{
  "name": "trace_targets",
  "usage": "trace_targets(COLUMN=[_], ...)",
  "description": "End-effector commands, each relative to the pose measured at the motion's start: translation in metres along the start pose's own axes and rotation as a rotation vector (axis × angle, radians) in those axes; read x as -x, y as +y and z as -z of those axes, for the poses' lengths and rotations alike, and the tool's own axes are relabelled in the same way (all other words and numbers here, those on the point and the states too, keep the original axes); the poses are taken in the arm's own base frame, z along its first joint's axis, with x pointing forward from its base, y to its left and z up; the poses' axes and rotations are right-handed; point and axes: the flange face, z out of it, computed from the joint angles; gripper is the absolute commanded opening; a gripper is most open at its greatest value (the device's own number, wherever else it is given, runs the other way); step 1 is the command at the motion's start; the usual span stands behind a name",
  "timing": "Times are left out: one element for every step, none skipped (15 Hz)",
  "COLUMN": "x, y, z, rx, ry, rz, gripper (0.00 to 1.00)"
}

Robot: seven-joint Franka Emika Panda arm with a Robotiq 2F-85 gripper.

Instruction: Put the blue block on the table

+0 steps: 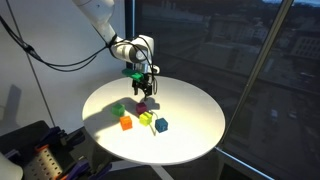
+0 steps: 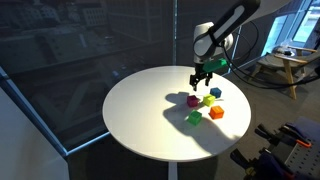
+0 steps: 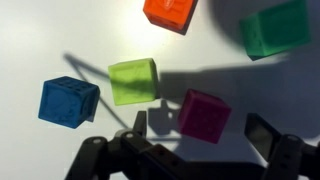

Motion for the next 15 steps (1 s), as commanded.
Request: trace_targets(x=[0.018,0.02,0.023,0.025,0.027,0.03,0.033,0.036,0.039,0.042,0.045,0.048,0.051,0.055,0.059], y=[-0.023,-0.029,-0.034,-0.037,-0.04,-0.041,-0.041,-0.041,-0.041,-0.041,-0.04,-0.04,-0.039,-0.039,-0.039], z=[0.016,0.019,0.023,0.026,0.029,0.034,0.038,0.042,0.047,0.052,0.056,0.062,0.068,0.074,0.081], rx=[0.002,-0.001,-0.004,-0.007,-0.008,-0.01,-0.01,-0.011,-0.012,-0.014,-0.015,-0.016,-0.015,-0.018,-0.019], ry=[-0.002,0.001,0.004,0.007,0.008,0.009,0.013,0.015,0.017,0.017,0.017,0.02,0.023,0.023,0.024], rz=[0.047,0.051,0.055,0.057,0.057,0.056,0.055,0.055,0.055,0.054,0.054,0.054,0.052,0.051,0.053], gripper=[1.0,1.0,1.0,1.0,1.0,1.0,1.0,1.0,1.0,1.0,1.0,1.0,1.0,1.0,1.0])
